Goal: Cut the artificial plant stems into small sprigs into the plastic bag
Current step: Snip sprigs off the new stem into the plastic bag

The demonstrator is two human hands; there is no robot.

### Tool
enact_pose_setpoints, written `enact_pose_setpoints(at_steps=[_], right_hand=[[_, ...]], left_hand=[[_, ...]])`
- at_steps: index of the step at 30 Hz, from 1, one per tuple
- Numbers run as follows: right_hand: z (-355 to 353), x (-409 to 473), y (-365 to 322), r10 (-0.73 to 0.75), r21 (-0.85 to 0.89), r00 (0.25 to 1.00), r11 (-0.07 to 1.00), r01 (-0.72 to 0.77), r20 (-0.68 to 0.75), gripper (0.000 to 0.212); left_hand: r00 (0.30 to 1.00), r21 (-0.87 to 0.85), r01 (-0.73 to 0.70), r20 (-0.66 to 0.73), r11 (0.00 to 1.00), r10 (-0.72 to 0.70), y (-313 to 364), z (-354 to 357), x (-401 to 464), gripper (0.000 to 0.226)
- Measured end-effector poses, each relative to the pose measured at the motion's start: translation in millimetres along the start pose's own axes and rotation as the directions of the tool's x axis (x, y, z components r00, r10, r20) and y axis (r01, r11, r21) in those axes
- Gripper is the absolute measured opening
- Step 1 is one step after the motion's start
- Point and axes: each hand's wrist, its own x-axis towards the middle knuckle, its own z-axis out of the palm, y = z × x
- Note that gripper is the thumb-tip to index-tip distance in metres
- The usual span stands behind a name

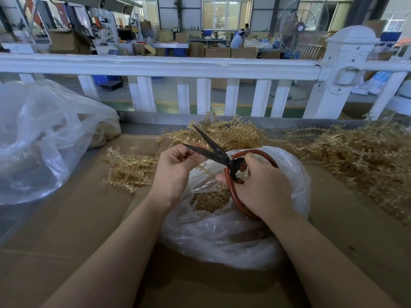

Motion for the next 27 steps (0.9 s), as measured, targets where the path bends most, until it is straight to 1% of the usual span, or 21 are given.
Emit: enact_pose_setpoints(at_steps=[4, 8, 13, 16, 20, 21, 25, 27], right_hand=[[-0.8, -0.3, -0.7, 0.006, -0.012, 1.0, 1.0, -0.006, -0.003, 0.063], [-2.2, -0.7, -4.7, 0.0, -0.044, 0.999, 0.999, -0.002, -0.052, 0.053], [-1.4, -1.6, -5.1, -0.004, -0.074, 0.998, 0.997, 0.0, -0.059, 0.049], [-2.3, -3.1, -5.3, -0.017, -0.066, 0.997, 0.998, 0.012, -0.075, 0.05], [-4.8, -4.3, -7.5, -0.048, -0.048, 0.991, 0.998, 0.043, -0.122, 0.053], [-4.8, -4.5, -7.9, -0.056, -0.04, 0.989, 0.998, 0.051, -0.134, 0.052], [-2.5, -4.7, -6.0, -0.05, -0.007, 0.989, 0.999, 0.05, -0.14, 0.05], [-1.0, -4.9, -3.7, -0.039, 0.01, 0.991, 0.999, 0.041, -0.129, 0.052]], left_hand=[[1.0, 0.001, 0.001, -0.024, 1.0, -0.001, -1.0, -0.9, 0.8, 0.021], [0.999, 0.005, -0.018, -0.04, 1.0, 0.018, -0.1, -1.8, 0.8, 0.026], [0.999, -0.032, -0.037, -0.002, 0.999, 0.037, 1.9, 0.0, 0.0, 0.038], [0.999, -0.049, -0.032, 0.011, 0.998, 0.033, 0.9, 0.2, -0.7, 0.032], [1.0, -0.04, -0.002, -0.019, 0.999, 0.001, -2.3, 0.0, 0.7, 0.01], [1.0, -0.044, 0.0, -0.025, 0.999, -0.001, -3.4, -0.3, 0.8, 0.008], [0.997, -0.043, -0.015, -0.071, 0.999, 0.012, -6.3, 2.2, 0.5, 0.015], [0.996, -0.078, -0.01, -0.094, 0.997, 0.002, -3.7, 5.2, 0.1, 0.009]])
